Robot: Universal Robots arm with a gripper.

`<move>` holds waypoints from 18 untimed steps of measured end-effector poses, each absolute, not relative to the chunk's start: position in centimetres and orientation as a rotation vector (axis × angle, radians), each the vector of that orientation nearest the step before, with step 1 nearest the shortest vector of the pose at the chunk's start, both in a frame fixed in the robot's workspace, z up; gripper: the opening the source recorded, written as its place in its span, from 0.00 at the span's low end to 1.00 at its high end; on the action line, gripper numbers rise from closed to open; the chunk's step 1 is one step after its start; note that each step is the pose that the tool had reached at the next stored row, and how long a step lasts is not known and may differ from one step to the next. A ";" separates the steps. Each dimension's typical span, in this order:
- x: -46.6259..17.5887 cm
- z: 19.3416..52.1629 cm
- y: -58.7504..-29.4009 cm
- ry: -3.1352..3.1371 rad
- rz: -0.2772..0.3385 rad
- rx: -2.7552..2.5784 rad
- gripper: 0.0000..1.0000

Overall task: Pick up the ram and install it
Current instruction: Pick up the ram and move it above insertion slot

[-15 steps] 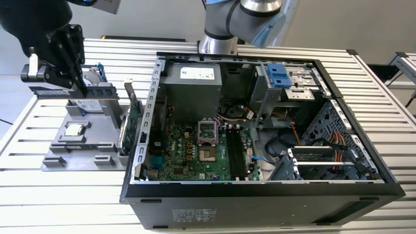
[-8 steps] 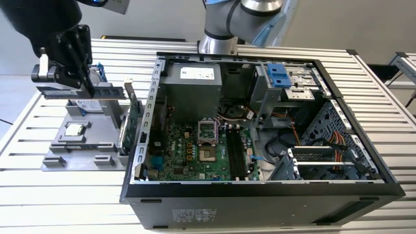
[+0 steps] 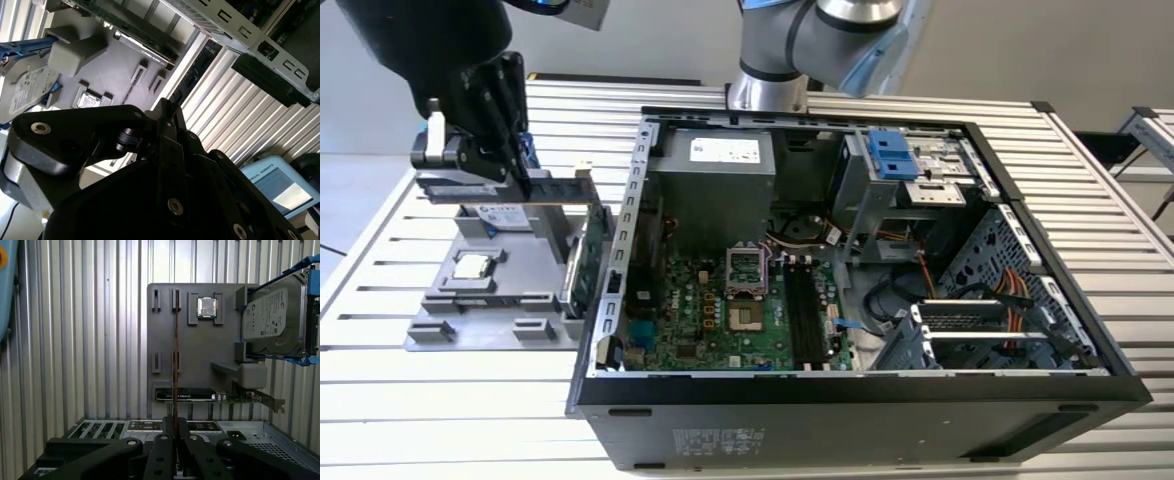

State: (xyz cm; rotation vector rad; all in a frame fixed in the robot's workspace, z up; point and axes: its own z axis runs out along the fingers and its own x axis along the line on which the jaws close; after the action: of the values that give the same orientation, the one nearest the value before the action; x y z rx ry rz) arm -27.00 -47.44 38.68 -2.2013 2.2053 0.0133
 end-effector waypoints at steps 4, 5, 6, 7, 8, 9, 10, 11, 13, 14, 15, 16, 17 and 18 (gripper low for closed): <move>-26.5 38.7 -47.4 2.205 0.013 -2.201 0.00; -26.4 38.7 -47.4 2.205 0.013 -2.201 0.00; -26.2 38.7 -47.4 2.205 0.013 -2.201 0.00; -26.1 38.7 -47.4 2.205 0.013 -2.201 0.00; -26.0 38.7 -47.4 2.205 0.013 -2.201 0.00; -25.9 38.7 -47.4 2.205 0.013 -2.201 0.00; -25.8 38.7 -47.4 2.205 0.013 -2.201 0.00; -25.7 38.7 -47.4 2.205 0.013 -2.201 0.00; -25.4 38.7 -47.4 2.205 0.013 -2.201 0.00; -25.3 38.7 -47.4 2.205 0.013 -2.201 0.00; -25.1 38.7 -47.4 2.205 0.013 -2.201 0.00; -25.0 38.7 -47.4 2.205 0.013 -2.201 0.00; -24.9 38.7 -47.4 2.205 0.013 -2.201 0.00; -24.7 38.7 -47.4 2.205 0.013 -2.201 0.00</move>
State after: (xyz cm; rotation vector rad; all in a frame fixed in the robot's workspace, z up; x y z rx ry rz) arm -24.71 -47.44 38.68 -2.2013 2.2054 0.0133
